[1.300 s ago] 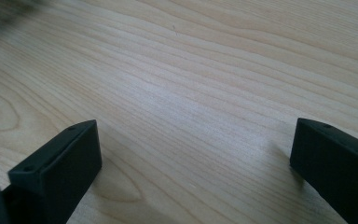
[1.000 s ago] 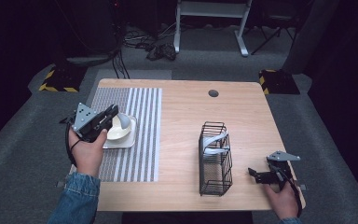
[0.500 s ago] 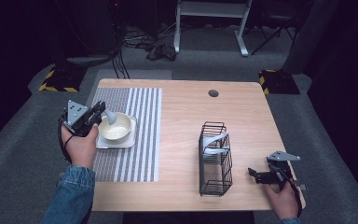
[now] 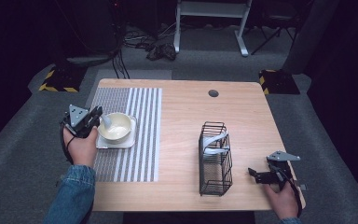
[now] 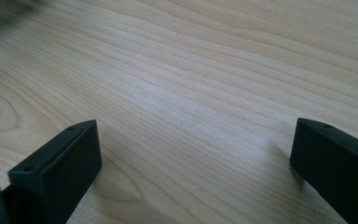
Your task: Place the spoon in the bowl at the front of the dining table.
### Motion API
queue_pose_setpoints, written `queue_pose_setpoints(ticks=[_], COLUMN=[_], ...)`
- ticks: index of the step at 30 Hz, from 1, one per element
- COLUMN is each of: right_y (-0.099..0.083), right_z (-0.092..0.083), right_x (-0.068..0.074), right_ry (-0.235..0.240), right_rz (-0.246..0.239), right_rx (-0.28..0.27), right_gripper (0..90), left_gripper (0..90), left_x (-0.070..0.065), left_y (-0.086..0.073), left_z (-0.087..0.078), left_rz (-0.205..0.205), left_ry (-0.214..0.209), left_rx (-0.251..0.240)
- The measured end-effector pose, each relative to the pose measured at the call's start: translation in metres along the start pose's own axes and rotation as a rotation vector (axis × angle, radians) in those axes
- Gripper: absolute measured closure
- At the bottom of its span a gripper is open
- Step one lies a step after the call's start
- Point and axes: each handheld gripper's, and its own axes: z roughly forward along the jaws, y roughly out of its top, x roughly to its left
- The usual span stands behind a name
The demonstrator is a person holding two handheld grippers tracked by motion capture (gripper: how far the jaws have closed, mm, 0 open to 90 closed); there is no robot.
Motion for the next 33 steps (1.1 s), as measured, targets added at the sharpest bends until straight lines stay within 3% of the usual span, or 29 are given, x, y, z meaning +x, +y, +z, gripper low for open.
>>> queue_pose_setpoints(ticks=[7,16,24,33], right_y=[0.000,0.000,0.000,0.000], right_z=[0.000,0.000,0.000,0.000], right_x=[0.000,0.000,0.000,0.000], right_ry=[0.000,0.000,0.000,0.000], right_rz=[0.000,0.000,-0.001,0.000], right_rx=[0.000,0.000,0.000,0.000], right_gripper=[1.8,1.9,1.9,1.8], left_gripper=[84.8,84.7,82.4,73.7], left_x=[-0.003,-0.012,-0.019,-0.039], left_y=[-0.010,-0.013,-0.012,-0.011], left_z=[0.007,0.011,0.012,0.018], left_rz=[0.016,0.072,0.052,0.045], left_ry=[0.003,0.012,-0.012,-0.058], left_rx=[0.028,0.036,0.045,0.065])
